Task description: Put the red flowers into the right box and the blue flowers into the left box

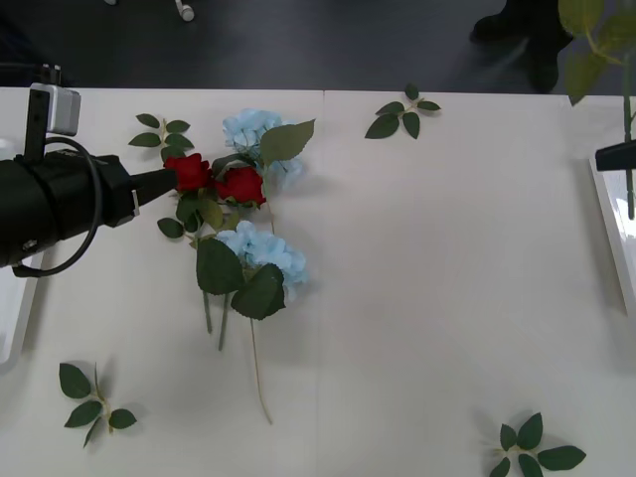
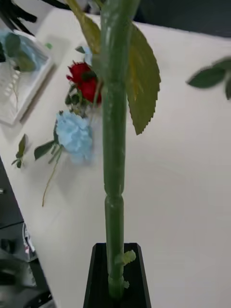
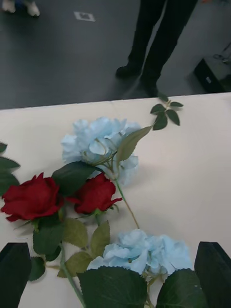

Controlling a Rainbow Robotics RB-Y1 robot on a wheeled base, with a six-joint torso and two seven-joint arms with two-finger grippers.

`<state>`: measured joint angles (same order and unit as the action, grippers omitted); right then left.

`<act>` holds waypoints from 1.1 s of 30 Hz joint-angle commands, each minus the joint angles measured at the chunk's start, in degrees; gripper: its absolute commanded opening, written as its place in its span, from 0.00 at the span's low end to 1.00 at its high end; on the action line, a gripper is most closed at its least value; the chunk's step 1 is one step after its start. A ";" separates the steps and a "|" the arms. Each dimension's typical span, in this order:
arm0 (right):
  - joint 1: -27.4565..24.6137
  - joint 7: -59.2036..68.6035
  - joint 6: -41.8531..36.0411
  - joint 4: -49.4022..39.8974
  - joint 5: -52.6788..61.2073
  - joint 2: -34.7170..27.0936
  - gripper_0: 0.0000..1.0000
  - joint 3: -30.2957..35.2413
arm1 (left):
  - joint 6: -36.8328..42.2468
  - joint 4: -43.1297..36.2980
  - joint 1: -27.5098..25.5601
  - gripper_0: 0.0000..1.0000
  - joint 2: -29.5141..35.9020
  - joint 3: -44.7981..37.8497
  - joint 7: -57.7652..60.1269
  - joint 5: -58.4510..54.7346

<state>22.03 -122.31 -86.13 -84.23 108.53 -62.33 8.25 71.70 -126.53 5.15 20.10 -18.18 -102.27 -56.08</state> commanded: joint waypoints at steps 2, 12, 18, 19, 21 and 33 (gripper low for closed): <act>1.79 11.22 -4.49 0.29 -8.08 -4.03 0.00 2.39 | -0.42 0.23 -0.67 1.00 1.87 2.63 13.24 8.18; -1.29 25.99 -6.42 1.44 -25.04 -5.78 0.00 8.80 | 5.64 6.99 4.96 1.00 1.87 6.58 24.49 19.70; -4.98 29.85 -5.19 1.44 -35.32 -7.98 0.00 10.56 | 9.69 14.38 11.29 1.00 1.78 9.48 31.43 26.20; -6.03 29.94 -4.31 1.44 -36.64 -8.25 0.00 10.47 | 9.69 15.78 12.34 1.00 1.78 10.10 32.49 27.34; -8.23 29.85 -2.38 1.44 -38.49 -8.33 0.00 10.21 | 9.69 18.68 14.10 1.00 1.78 11.15 33.63 29.10; -13.24 34.51 9.84 1.44 -52.20 -8.60 0.00 1.16 | 9.60 31.08 20.87 1.00 1.52 15.46 34.77 34.90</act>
<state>8.01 -93.38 -78.56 -82.20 59.55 -68.89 10.71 81.33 -97.09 23.53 20.19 -3.78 -69.79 -23.20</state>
